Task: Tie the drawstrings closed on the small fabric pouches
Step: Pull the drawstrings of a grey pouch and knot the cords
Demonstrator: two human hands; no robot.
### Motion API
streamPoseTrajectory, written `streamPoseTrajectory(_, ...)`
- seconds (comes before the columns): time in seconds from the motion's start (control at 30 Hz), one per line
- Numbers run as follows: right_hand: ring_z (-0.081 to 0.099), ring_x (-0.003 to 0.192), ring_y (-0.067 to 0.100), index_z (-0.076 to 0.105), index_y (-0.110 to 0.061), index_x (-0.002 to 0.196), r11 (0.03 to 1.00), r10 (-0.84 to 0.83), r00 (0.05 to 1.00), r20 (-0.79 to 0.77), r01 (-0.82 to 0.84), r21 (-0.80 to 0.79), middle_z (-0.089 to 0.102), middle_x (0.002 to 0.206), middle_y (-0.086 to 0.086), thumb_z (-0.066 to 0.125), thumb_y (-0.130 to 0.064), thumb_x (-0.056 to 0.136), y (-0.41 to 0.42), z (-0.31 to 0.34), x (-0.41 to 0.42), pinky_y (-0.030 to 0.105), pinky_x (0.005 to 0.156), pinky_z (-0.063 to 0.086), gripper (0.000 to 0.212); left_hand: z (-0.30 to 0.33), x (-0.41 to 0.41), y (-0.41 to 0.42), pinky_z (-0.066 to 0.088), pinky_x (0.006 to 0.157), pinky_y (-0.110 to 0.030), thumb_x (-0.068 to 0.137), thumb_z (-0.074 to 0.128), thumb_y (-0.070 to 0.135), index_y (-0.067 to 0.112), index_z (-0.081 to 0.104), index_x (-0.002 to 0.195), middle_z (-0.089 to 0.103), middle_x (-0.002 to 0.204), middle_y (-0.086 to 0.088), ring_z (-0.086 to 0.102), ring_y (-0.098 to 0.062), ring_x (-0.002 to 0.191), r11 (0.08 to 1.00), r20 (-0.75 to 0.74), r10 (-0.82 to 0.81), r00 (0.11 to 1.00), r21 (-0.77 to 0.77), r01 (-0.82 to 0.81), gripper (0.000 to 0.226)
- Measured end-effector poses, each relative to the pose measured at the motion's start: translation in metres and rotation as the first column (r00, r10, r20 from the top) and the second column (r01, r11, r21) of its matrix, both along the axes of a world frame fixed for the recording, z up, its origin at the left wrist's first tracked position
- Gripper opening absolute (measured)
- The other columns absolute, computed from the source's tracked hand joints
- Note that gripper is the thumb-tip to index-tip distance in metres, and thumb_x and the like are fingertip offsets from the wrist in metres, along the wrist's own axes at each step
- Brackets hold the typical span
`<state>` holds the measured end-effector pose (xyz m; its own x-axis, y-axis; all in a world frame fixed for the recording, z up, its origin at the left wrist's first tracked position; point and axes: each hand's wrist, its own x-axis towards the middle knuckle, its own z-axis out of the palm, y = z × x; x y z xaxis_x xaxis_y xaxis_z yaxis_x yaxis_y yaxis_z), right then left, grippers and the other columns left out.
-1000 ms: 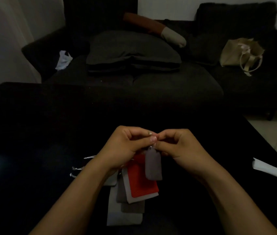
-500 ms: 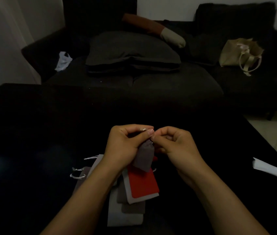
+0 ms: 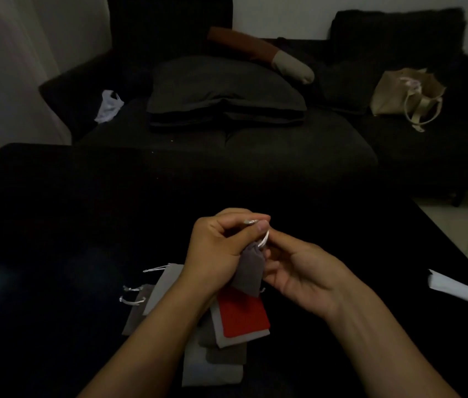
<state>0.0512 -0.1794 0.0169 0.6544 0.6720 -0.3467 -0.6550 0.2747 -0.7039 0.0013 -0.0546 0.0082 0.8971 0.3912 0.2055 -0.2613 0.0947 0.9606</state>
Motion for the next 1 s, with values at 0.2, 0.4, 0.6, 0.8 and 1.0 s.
streamPoseTrajectory(0.2,0.054,0.061,0.005,0.066,-0.002,0.100,0.997,0.056,0.993,0.109,-0.061,0.043,0.062,0.079,0.006,0.062,-0.012,0.080,-0.004,0.000,0.003,0.013,0.048,0.045,0.023,0.000,0.000,0.000,0.052,0.064,-0.013,0.073,0.075,0.017,0.013,0.079,0.085,0.074,0.090,-0.002,0.071,-0.007,0.078,0.996,0.048,0.086,0.995,0.028,-0.087,0.013)
streamPoseTrajectory(0.4,0.055,0.060,0.005,0.062,-0.002,0.106,0.990,0.101,0.986,0.134,-0.113,0.084,0.061,0.078,0.005,0.057,-0.014,0.088,-0.003,-0.001,0.001,0.014,0.050,0.044,0.022,0.007,-0.004,-0.005,0.054,0.050,-0.020,0.068,0.074,0.021,0.020,0.081,0.077,0.075,0.076,-0.002,0.071,-0.010,0.063,0.969,-0.090,-0.055,0.994,-0.245,0.032,0.011)
streamPoseTrajectory(0.6,0.060,0.064,0.008,0.062,0.001,0.105,0.997,0.059,0.973,0.222,-0.069,0.038,0.064,0.081,0.008,0.057,-0.013,0.091,-0.008,0.000,0.005,0.019,0.059,0.052,0.021,0.007,-0.002,0.004,0.055,0.055,-0.024,0.078,0.068,0.030,0.021,0.080,0.087,0.073,0.075,-0.001,0.069,-0.010,0.065,0.932,-0.150,-0.122,0.981,-0.358,0.061,0.018)
streamPoseTrajectory(0.8,0.059,0.061,0.004,0.073,-0.010,0.095,0.859,0.189,0.574,0.797,0.296,-0.417,0.065,0.068,0.000,0.056,-0.005,0.096,-0.015,-0.002,0.012,0.016,0.057,0.048,0.017,0.003,0.003,0.010,0.056,0.061,-0.021,0.099,0.053,0.027,0.015,0.073,0.084,0.075,0.079,-0.001,0.069,-0.007,0.067,0.896,-0.238,0.058,0.969,-0.417,-0.156,0.027)
streamPoseTrajectory(1.0,0.054,0.067,0.015,0.064,-0.010,0.075,0.985,-0.057,0.898,0.437,0.122,-0.123,0.064,0.074,0.006,0.054,-0.011,0.089,-0.004,0.000,0.010,0.027,0.062,0.040,0.017,0.006,0.005,0.013,0.031,0.052,-0.019,0.100,0.049,0.027,0.019,0.061,0.081,0.067,0.064,0.008,0.046,-0.004,0.051,0.736,-0.346,-0.086,0.934,-0.654,-0.175,0.024)
